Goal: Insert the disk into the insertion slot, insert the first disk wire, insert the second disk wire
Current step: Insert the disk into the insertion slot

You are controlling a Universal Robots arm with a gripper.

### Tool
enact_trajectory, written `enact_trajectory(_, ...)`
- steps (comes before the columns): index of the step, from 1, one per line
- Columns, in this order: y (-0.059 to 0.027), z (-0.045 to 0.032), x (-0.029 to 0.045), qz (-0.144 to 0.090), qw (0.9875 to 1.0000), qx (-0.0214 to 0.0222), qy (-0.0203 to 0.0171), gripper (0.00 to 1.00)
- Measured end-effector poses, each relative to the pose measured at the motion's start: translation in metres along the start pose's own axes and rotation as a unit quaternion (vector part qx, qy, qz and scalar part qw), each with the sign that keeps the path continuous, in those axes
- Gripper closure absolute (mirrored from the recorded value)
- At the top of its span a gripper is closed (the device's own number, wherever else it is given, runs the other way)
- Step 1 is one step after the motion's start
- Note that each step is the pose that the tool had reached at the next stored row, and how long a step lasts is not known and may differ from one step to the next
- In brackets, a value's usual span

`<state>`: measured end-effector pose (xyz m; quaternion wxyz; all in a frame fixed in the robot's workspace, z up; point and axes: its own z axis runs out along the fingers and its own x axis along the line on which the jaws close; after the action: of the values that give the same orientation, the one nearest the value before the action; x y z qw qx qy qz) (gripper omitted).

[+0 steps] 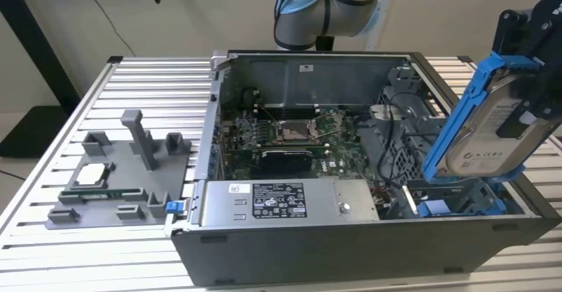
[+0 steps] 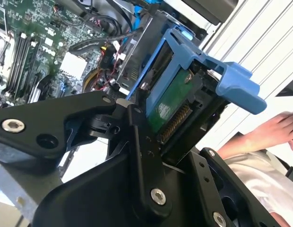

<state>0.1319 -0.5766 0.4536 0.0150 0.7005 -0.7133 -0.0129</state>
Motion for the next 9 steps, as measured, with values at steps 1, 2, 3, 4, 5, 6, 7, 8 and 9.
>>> enact_trajectory(1, -0.0004, 0.0014, 0.0, 0.0, 1.0, 0.0, 0.0, 1.0)
enact_trajectory(2, -0.0009, 0.0028, 0.0, 0.0, 1.0, 0.0, 0.0, 1.0)
enact_trajectory(3, -0.0014, 0.0042, 0.0, 0.0, 1.0, 0.0, 0.0, 1.0)
enact_trajectory(4, -0.0017, 0.0054, 0.0, 0.0, 1.0, 0.0, 0.0001, 1.0)
enact_trajectory(5, -0.002, 0.0068, 0.0, 0.0, 1.0, 0.0, 0.0, 1.0)
enact_trajectory(6, -0.0022, 0.008, 0.0, 0.0, 1.0, 0.0, 0.0, 1.0)
enact_trajectory(7, -0.0023, 0.0092, 0.0, 0.0, 1.0, 0.0, 0.0, 1.0)
enact_trajectory(8, -0.0025, 0.0103, -0.0001, 0.0, 1.0, 0.0, 0.0001, 1.0)
enact_trajectory(9, -0.0026, 0.0114, -0.0001, 0.0, 1.0, 0.0, 0.0, 1.0)
